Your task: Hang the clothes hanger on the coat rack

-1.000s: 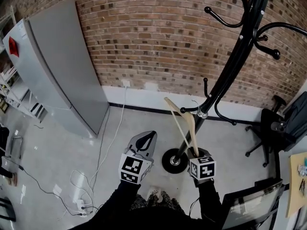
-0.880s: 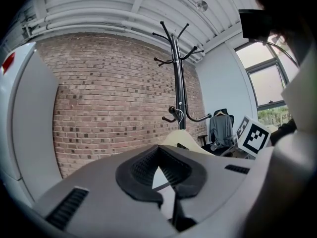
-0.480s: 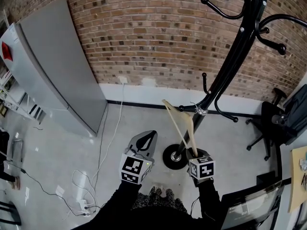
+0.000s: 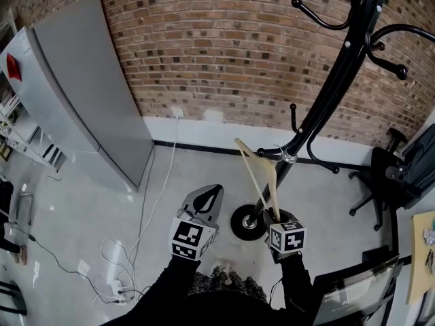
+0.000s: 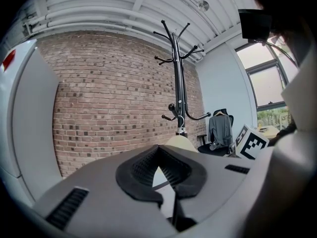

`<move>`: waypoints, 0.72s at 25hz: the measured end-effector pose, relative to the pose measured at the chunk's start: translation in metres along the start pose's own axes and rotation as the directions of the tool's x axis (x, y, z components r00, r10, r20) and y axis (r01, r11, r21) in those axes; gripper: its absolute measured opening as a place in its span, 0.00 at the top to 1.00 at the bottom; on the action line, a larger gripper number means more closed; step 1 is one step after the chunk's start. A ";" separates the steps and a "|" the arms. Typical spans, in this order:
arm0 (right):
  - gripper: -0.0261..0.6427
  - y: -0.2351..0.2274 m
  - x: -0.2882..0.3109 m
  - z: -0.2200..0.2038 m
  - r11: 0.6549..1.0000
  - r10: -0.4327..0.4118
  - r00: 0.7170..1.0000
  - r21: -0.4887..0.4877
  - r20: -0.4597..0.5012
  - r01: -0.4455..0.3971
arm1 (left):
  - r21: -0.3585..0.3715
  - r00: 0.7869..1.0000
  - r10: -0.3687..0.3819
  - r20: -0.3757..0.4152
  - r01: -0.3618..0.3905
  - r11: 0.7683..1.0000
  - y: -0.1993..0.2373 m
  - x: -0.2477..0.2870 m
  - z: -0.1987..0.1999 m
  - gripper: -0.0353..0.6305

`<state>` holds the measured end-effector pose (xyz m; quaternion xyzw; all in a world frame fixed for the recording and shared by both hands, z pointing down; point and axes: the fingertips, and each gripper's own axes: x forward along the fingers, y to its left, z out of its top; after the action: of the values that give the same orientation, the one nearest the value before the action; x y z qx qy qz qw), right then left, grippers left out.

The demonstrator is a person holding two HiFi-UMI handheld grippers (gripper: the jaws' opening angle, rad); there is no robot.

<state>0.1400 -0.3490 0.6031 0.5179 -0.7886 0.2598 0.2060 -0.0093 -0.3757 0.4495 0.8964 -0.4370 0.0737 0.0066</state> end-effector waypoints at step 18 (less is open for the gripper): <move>0.69 -0.003 -0.016 0.011 0.992 -0.087 0.995 -0.088 0.058 0.092 | 0.008 0.999 -0.025 0.023 0.025 1.000 -0.013 -0.014 0.010 0.94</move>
<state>0.1484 -0.3449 0.5858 0.5495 -0.7810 0.2000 0.2193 -0.0068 -0.3573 0.4385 0.9026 -0.4255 0.0650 -0.0009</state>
